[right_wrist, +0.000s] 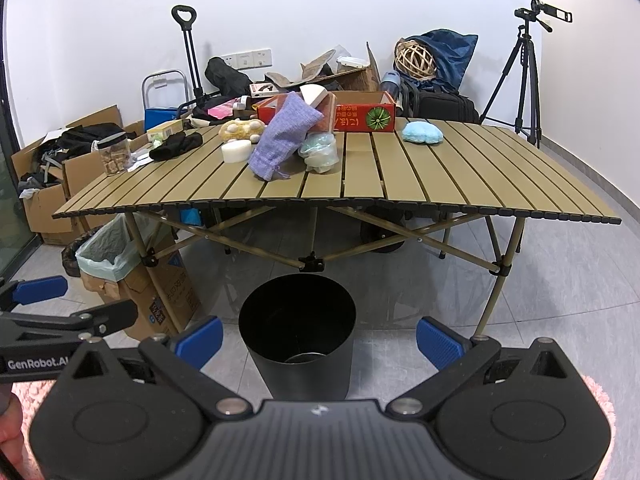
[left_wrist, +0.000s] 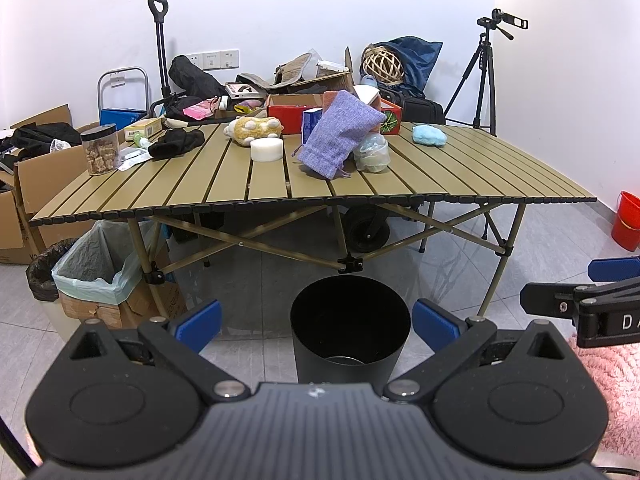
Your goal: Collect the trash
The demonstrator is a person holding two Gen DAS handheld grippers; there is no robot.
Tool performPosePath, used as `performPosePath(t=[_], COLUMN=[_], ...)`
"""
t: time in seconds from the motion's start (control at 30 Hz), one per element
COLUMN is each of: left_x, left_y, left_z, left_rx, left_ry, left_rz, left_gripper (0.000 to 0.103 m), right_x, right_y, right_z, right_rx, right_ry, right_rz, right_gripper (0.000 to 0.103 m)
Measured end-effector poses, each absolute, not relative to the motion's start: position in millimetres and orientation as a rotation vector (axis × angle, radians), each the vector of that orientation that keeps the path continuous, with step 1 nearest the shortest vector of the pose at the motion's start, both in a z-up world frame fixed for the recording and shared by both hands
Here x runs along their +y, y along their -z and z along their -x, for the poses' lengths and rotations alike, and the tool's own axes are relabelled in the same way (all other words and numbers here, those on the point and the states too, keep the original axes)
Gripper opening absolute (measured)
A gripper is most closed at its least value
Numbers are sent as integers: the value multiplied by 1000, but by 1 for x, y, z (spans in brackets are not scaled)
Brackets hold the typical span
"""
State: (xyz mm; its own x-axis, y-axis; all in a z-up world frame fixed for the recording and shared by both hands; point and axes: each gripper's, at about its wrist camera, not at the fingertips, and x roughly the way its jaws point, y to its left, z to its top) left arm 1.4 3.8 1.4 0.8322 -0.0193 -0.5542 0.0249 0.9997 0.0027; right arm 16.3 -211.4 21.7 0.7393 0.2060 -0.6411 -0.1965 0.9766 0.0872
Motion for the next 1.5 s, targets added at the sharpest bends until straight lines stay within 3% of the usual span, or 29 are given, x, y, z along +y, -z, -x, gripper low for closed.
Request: performPosePath(t=[1.5], left_x=[4], left_y=[-3], left_z=[0], left_rx=[583], left_ry=[22], left_rz=[-6], left_gripper=[103], right_x=[-211], right_y=[-33], right_z=[-17], right_rx=[690], right_ry=[-217], right_rz=[-6], right_gripper=[103])
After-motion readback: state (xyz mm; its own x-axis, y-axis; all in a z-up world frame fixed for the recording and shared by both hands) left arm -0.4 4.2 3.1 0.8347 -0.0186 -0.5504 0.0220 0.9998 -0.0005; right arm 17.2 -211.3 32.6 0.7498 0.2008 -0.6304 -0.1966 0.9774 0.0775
